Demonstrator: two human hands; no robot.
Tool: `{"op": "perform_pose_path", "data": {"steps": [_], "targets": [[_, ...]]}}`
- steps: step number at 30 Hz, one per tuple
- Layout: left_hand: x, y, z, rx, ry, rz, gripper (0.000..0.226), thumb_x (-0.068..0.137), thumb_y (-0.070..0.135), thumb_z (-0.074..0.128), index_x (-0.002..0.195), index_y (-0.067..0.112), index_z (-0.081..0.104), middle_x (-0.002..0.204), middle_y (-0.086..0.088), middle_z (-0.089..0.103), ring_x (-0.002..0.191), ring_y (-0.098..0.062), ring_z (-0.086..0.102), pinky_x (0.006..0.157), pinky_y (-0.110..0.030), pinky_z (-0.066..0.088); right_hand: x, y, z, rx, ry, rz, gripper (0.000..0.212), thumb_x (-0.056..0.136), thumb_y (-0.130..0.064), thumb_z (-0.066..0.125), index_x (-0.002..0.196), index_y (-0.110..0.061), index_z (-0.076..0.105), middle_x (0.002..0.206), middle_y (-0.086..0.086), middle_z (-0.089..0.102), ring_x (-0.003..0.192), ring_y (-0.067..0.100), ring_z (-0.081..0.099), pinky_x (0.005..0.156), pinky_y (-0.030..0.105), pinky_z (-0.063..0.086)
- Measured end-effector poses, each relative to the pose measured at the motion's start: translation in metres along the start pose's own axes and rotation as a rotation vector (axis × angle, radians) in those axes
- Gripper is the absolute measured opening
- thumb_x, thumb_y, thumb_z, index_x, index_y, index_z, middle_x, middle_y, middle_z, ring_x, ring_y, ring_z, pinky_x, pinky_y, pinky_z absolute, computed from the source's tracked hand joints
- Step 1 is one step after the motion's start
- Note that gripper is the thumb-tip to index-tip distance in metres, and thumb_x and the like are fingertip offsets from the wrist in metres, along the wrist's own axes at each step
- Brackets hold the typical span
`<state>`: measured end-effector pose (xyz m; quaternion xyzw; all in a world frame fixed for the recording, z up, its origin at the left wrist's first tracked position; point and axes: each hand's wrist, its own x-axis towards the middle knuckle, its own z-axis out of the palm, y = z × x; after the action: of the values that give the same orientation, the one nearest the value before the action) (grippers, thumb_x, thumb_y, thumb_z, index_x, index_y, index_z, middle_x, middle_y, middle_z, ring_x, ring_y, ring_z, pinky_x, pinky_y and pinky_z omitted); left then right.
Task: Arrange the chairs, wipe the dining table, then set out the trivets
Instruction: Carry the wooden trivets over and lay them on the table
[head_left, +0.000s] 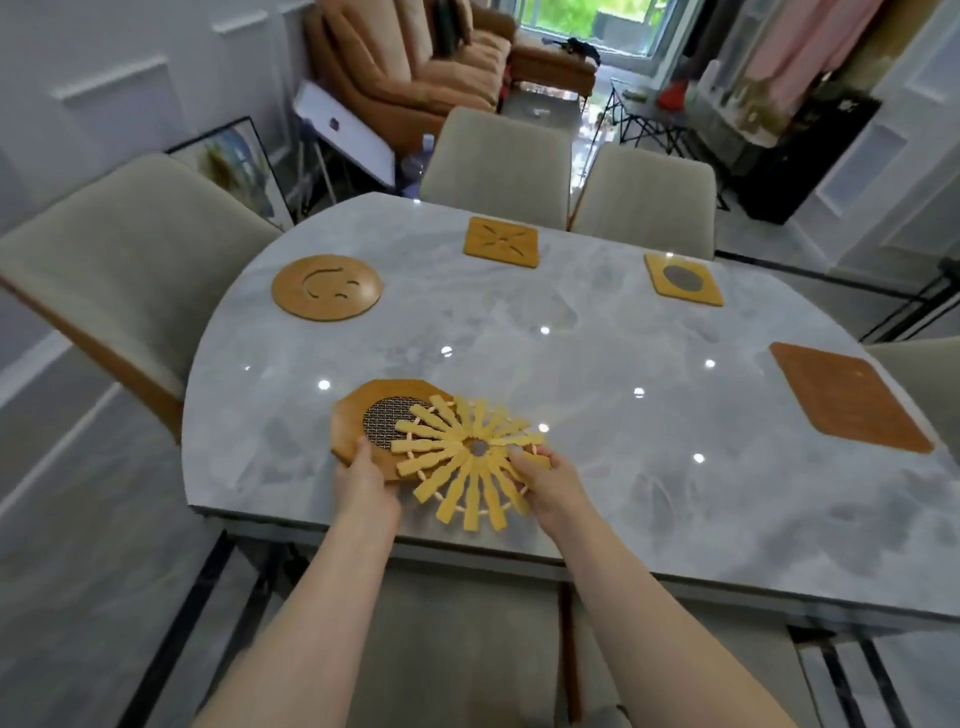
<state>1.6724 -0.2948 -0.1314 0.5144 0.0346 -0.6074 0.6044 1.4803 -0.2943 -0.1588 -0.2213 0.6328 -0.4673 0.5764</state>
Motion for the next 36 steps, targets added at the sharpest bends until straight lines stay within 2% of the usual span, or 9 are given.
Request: {"op": "perform_pose_path", "data": {"steps": [6, 12, 15, 18, 20, 22, 26, 29, 36], "targets": [[0.021, 0.015, -0.008, 0.002, 0.064, 0.138, 0.040, 0.101, 0.025, 0.044, 0.140, 0.019, 0.038, 0.126, -0.007, 0.056, 0.102, -0.022, 0.059, 0.085, -0.041, 0.051, 0.033, 0.020, -0.002, 0.094, 0.169, 0.043, 0.030, 0.087, -0.005, 0.067, 0.115, -0.001, 0.059, 0.105, 0.018, 0.068, 0.089, 0.030, 0.068, 0.074, 0.037, 0.057], [0.030, 0.025, -0.016, 0.021, 0.140, 0.193, 0.040, 0.101, 0.024, 0.045, 0.139, 0.018, 0.038, 0.121, -0.004, 0.055, 0.109, -0.022, 0.057, 0.095, -0.043, 0.049, 0.028, 0.026, 0.011, -0.258, 0.413, -0.057, 0.029, 0.084, -0.015, 0.071, 0.108, -0.008, 0.057, 0.104, 0.007, 0.065, 0.088, 0.020, 0.061, 0.076, 0.032, 0.053], [0.033, 0.027, -0.017, 0.013, 0.136, 0.200, 0.040, 0.101, 0.024, 0.044, 0.140, 0.017, 0.038, 0.125, -0.005, 0.055, 0.107, -0.021, 0.057, 0.090, -0.041, 0.049, 0.019, 0.023, 0.013, -0.418, 0.432, -0.071, 0.030, 0.086, -0.023, 0.070, 0.107, -0.013, 0.051, 0.105, 0.004, 0.061, 0.086, 0.018, 0.057, 0.072, 0.030, 0.048], [0.030, 0.028, -0.014, 0.004, 0.096, 0.206, 0.039, 0.101, 0.023, 0.044, 0.139, 0.016, 0.039, 0.120, -0.005, 0.056, 0.104, -0.021, 0.058, 0.088, -0.040, 0.049, 0.011, 0.023, 0.017, -0.658, 0.445, -0.079, 0.057, 0.077, -0.037, 0.076, 0.118, -0.013, 0.046, 0.121, 0.005, 0.052, 0.108, 0.024, 0.054, 0.087, 0.037, 0.048], [0.029, 0.030, -0.011, -0.005, 0.075, 0.211, 0.038, 0.101, 0.023, 0.044, 0.138, 0.015, 0.041, 0.117, -0.004, 0.057, 0.101, -0.020, 0.058, 0.089, -0.041, 0.049, 0.007, 0.024, 0.019, -0.940, 0.497, -0.159, 0.080, 0.076, -0.046, 0.075, 0.136, -0.011, 0.035, 0.139, 0.009, 0.038, 0.129, 0.026, 0.038, 0.104, 0.039, 0.037], [0.030, 0.030, -0.009, -0.010, 0.061, 0.213, 0.037, 0.101, 0.023, 0.044, 0.137, 0.015, 0.040, 0.116, -0.004, 0.056, 0.099, -0.020, 0.058, 0.089, -0.041, 0.050, 0.003, 0.026, 0.021, -1.093, 0.432, -0.306, 0.089, 0.083, -0.047, 0.066, 0.150, -0.015, 0.018, 0.156, 0.008, 0.017, 0.143, 0.027, 0.016, 0.115, 0.040, 0.018], [0.032, 0.028, -0.007, 0.008, 0.033, 0.192, 0.039, 0.101, 0.023, 0.044, 0.139, 0.015, 0.039, 0.118, -0.004, 0.056, 0.103, -0.021, 0.058, 0.086, -0.040, 0.050, 0.004, 0.040, 0.024, -1.372, 0.066, -0.403, 0.073, 0.096, -0.056, 0.038, 0.154, -0.026, 0.006, 0.160, 0.002, -0.013, 0.147, 0.022, -0.017, 0.117, 0.039, -0.012], [0.036, 0.026, -0.007, 0.019, 0.015, 0.171, 0.039, 0.101, 0.023, 0.045, 0.138, 0.016, 0.039, 0.122, -0.006, 0.056, 0.107, -0.023, 0.058, 0.088, -0.042, 0.050, 0.006, 0.047, 0.026, -1.430, -0.014, -0.349, 0.065, 0.099, -0.056, 0.024, 0.153, -0.028, 0.001, 0.159, 0.002, -0.019, 0.145, 0.023, -0.023, 0.116, 0.041, -0.016], [0.039, 0.024, -0.007, 0.021, -0.018, 0.123, 0.039, 0.101, 0.023, 0.044, 0.139, 0.019, 0.040, 0.121, -0.005, 0.057, 0.107, -0.024, 0.058, 0.088, -0.044, 0.051, 0.008, 0.048, 0.033, -1.457, 0.002, -0.308, 0.065, 0.099, -0.056, 0.020, 0.153, -0.028, -0.003, 0.158, 0.002, -0.021, 0.144, 0.025, -0.024, 0.117, 0.045, -0.015]]}}
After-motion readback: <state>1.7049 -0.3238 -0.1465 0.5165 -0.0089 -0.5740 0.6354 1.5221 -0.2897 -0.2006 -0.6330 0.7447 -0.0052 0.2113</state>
